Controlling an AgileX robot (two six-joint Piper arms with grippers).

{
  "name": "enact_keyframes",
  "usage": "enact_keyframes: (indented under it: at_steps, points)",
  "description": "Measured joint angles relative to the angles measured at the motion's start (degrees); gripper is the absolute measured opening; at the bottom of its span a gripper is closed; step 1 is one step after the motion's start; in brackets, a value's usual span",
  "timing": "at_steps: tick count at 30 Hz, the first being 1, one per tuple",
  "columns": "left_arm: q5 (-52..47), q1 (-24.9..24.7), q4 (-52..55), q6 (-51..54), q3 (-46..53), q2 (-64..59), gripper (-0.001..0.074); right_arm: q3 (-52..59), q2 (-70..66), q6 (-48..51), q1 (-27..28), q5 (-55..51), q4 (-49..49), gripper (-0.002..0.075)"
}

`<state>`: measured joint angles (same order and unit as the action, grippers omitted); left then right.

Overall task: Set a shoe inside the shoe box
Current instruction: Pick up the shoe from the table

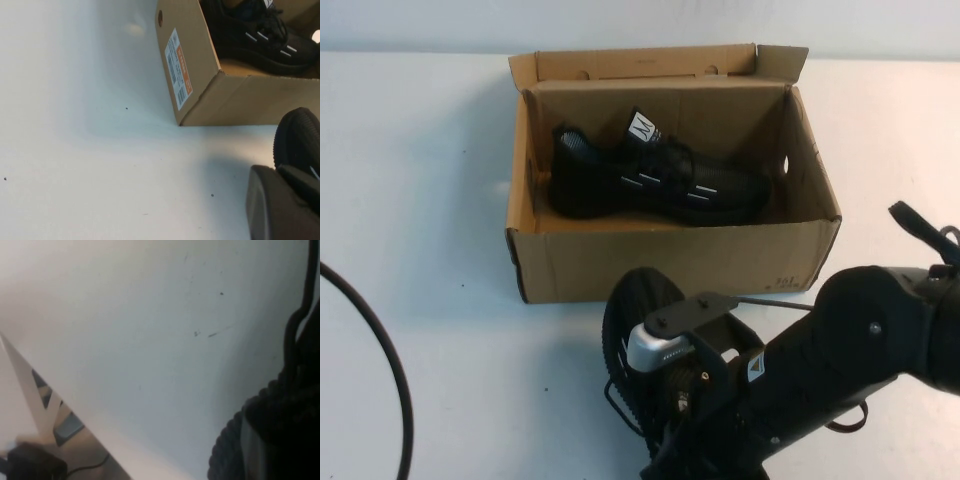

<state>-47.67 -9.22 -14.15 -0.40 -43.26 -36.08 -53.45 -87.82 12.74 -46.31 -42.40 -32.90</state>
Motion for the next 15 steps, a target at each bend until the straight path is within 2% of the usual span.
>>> enact_keyframes:
  at_steps: [11,15]
  points:
    - [-1.3,0.0,0.0,0.0,0.0,0.0,-0.0004,-2.6,2.2,6.4,0.0,-6.0,1.1,0.0024]
    - [-2.4,0.0,0.0,0.0,0.0,0.0,-0.0004,-5.4,2.3,8.6,0.0,-9.2,4.3,0.0024]
